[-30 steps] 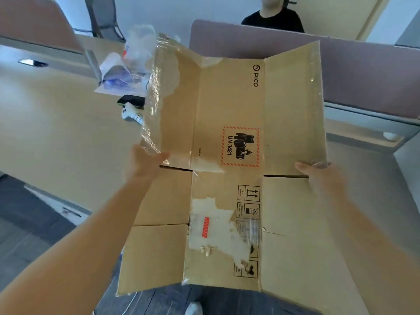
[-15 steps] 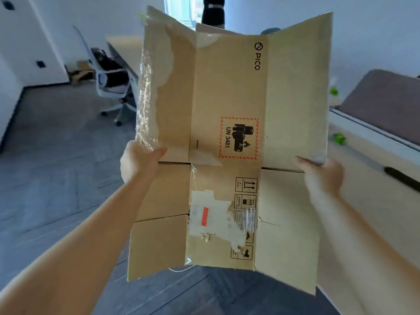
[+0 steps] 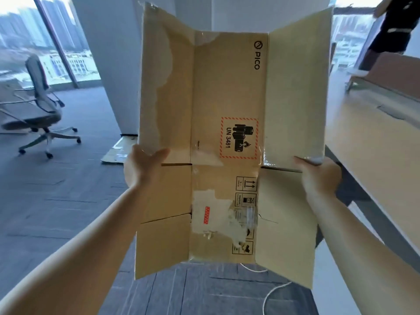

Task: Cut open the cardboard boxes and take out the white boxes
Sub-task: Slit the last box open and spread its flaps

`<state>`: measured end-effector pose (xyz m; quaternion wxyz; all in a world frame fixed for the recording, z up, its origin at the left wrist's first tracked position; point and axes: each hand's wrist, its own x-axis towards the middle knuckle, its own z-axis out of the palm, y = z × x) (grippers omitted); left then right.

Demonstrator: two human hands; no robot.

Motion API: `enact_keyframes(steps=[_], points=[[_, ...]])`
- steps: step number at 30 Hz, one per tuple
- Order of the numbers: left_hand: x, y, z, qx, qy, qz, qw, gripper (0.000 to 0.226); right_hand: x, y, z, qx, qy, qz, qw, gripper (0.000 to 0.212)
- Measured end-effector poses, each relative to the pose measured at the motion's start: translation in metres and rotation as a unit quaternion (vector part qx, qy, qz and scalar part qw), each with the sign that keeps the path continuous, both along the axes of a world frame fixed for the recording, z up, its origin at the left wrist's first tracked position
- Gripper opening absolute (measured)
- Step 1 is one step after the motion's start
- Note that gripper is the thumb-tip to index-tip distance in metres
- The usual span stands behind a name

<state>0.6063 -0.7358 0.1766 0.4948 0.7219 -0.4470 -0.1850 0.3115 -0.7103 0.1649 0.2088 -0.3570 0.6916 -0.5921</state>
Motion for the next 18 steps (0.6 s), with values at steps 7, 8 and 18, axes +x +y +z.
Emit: enact_keyframes(steps=[7, 8, 18], points=[[0.135, -0.053, -0.001, -0.002, 0.011, 0.121, 0.993, 0.05, 0.138, -0.122, 0.001, 0.015, 0.002, 0.11, 0.994, 0.026], [0.15, -0.06, -0.002, 0.0, 0.014, 0.138, 0.99, 0.049, 0.157, -0.14, 0.0, 0.019, 0.002, 0.126, 0.992, 0.028], [0.289, -0.203, -0.013, -0.002, 0.011, 0.273, 0.962, 0.048, 0.317, -0.347, -0.014, 0.031, -0.037, 0.245, 0.968, 0.03]])
